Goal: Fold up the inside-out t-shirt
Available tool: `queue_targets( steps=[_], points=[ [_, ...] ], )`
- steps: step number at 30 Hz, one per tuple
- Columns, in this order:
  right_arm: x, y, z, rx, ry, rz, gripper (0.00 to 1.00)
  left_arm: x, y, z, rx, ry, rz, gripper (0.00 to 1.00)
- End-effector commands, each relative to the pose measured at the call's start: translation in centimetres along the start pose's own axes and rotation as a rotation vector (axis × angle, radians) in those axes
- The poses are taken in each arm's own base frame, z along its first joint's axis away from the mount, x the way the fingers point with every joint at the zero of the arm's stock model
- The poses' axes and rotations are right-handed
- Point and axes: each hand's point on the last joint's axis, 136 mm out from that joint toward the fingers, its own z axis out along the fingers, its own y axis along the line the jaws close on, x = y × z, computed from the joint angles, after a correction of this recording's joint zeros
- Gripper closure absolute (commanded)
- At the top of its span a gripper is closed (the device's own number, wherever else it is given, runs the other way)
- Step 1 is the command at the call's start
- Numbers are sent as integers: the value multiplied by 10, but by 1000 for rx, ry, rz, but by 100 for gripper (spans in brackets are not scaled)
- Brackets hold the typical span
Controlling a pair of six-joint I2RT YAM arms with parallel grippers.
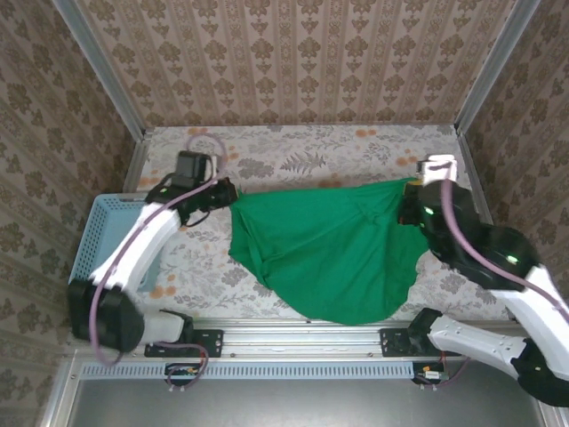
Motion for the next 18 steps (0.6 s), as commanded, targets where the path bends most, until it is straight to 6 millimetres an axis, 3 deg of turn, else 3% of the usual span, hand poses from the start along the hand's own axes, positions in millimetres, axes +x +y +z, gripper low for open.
queue_targets(
  steps=[1,4,9,13,18],
  points=[
    [39,1,43,-7,141,102,100,4,21,28,-85,66,-8,78],
    [65,-1,80,4,244,137,100,-1,30,57,-121,121,-8,60],
    [76,-14,106,36,289,177,100,-13,35,54,-135,16,7,41],
    [80,-19,113,34,295,201,100,-2,27,59,-62,28,26,40],
    [93,-20,122,34,322,221,100,14,18,88,-51,129,86,48]
  ],
)
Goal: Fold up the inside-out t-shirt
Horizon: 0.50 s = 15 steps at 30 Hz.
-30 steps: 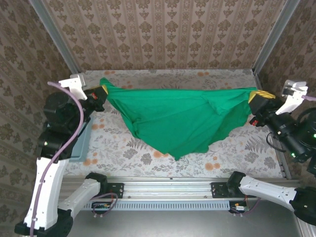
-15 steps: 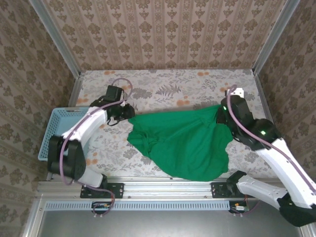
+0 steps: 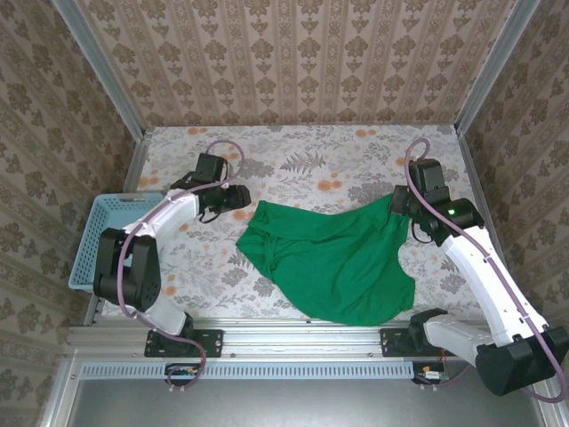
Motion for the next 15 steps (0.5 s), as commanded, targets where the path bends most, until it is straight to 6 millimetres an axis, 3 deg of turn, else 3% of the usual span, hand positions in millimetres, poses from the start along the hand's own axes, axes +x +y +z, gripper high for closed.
queue_targets(
  steps=[1,7,11,15],
  points=[
    [2,4,7,-35,2,20,100,12,-12,23,21,77,67,50],
    [6,-5,8,-18,8,32,100,28,-20,54,9,163,99,50],
    [8,-9,9,-12,11,36,100,31,-20,63,-12,173,120,51],
    [10,-9,11,-16,17,40,100,30,-16,70,-43,179,128,60]
  ],
)
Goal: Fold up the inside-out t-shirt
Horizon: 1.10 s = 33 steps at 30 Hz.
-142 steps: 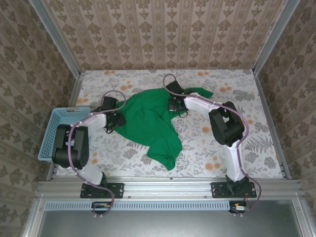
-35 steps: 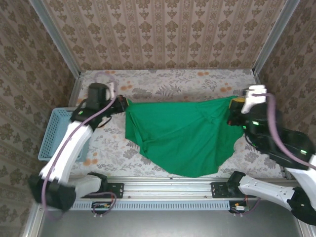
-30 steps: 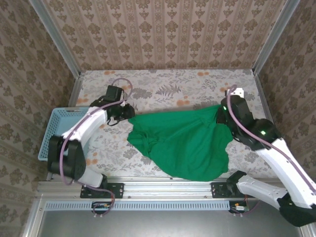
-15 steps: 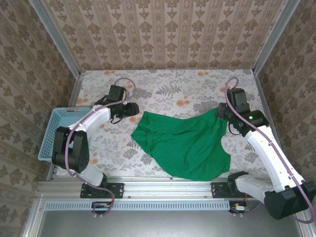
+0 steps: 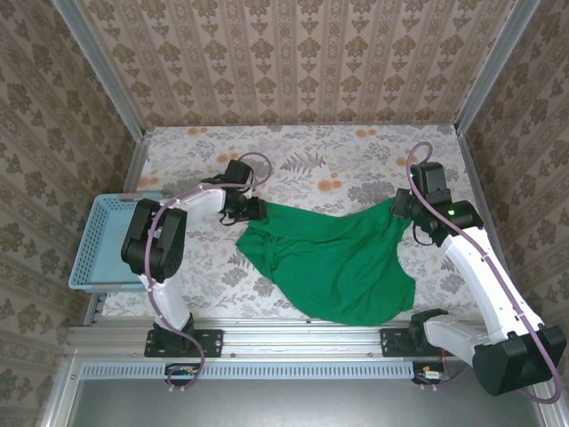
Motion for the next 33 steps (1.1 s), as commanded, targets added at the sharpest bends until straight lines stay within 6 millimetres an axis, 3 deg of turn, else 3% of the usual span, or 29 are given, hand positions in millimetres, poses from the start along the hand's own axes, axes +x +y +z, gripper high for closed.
queue_targets(
  steps=[1,7,11,19,24,27,30,33],
  points=[
    [-1,1,-1,-21,-17,11,100,-8,2,3,-38,-2,34,64],
    [-4,-10,-6,4,-21,38,100,-9,3,-5,-54,-14,35,100],
    [-8,-12,-16,-3,-30,34,100,-16,-2,-40,-45,-105,35,100],
    [-13,-21,-42,12,-61,37,100,-17,-18,-161,8,-418,76,100],
    [-12,-19,-48,-4,-54,41,100,-3,-19,-193,49,-485,82,100],
    [-14,-15,-60,-40,-67,40,100,2,-20,-225,66,-569,77,100],
    [-26,-13,-92,-85,-134,37,100,5,-21,-282,87,-721,76,100],
    [-45,-2,-149,-213,-263,32,100,15,-26,-350,121,-903,105,100]
  ],
)
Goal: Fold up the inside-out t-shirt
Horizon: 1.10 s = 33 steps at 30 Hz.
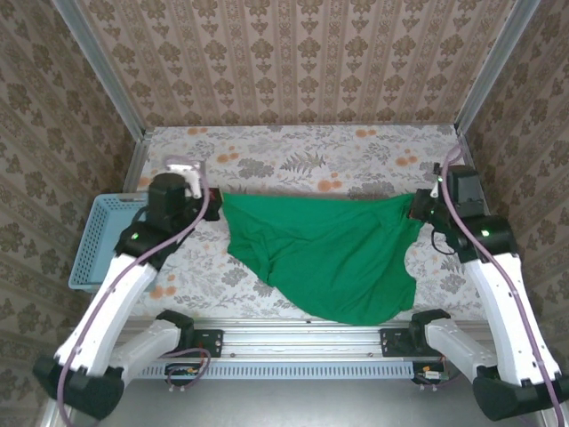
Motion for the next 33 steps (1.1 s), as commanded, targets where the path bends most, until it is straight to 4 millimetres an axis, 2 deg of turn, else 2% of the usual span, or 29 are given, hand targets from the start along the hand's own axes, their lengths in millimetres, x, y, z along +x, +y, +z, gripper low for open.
queue_targets(
  steps=[1,4,7,10,12,13,15,17,20,23,25,26,28,33],
  points=[
    [-34,19,-77,-164,-187,-8,100,-54,-12,-74,27,-249,23,100],
    [-51,27,-133,-255,-300,-20,100,-76,-21,-130,64,-410,42,100],
    [-61,32,-186,-333,-401,-40,100,-84,-29,-178,120,-548,51,100],
    [-64,36,-232,-403,-480,-54,100,-85,-40,-215,201,-651,64,100],
    [-67,37,-252,-436,-517,-55,100,-85,-45,-229,242,-693,61,100],
    [-69,38,-259,-446,-534,-55,100,-85,-46,-230,253,-701,55,100],
    [-75,37,-257,-434,-547,-41,100,-87,-43,-217,231,-668,34,100],
    [-85,33,-237,-370,-522,-22,100,-87,-39,-187,196,-593,23,100],
    [-102,29,-185,-246,-448,-8,100,-80,-22,-126,88,-435,-28,100],
    [-114,28,-125,-139,-369,-8,100,-59,3,-56,-53,-246,-83,100],
    [-117,31,-76,-89,-305,-20,100,-36,22,-7,-151,-111,-111,100],
    [-117,34,-57,-84,-280,-28,100,-26,31,12,-191,-62,-117,100],
    [-107,45,2,-90,-187,-46,100,1,54,57,-280,63,-154,100],
    [-67,66,139,-114,43,-50,100,47,100,145,-357,271,-256,100]
  ],
)
